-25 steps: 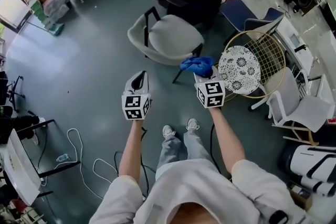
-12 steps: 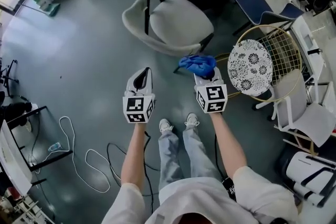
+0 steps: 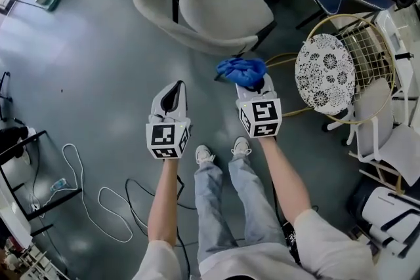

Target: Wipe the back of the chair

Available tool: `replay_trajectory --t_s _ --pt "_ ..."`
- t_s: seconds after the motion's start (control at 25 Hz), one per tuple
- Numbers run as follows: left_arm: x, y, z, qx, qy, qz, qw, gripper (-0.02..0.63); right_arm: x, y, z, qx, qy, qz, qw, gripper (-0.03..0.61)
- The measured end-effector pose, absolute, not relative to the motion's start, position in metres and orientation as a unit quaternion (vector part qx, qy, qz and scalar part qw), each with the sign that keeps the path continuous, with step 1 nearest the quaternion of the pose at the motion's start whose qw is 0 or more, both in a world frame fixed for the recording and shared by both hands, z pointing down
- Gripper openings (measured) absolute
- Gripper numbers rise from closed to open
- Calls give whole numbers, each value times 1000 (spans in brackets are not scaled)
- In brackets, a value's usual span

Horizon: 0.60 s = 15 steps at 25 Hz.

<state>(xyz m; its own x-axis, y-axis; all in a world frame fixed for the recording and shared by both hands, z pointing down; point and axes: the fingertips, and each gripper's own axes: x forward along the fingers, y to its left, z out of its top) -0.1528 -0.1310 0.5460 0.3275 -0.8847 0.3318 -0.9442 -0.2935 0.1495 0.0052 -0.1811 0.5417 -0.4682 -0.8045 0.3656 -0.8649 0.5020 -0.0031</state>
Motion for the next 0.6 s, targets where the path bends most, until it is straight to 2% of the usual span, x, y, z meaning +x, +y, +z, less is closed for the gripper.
replay_trajectory --t_s 0.28,0.6 --pt "-152 -127 588 804 -565 102 155 5 -11 -195 587 497 -850 87 152 86" --pt "-153 -134 611 809 -558 103 153 4 -29 -235 589 511 -846 52 141 86"
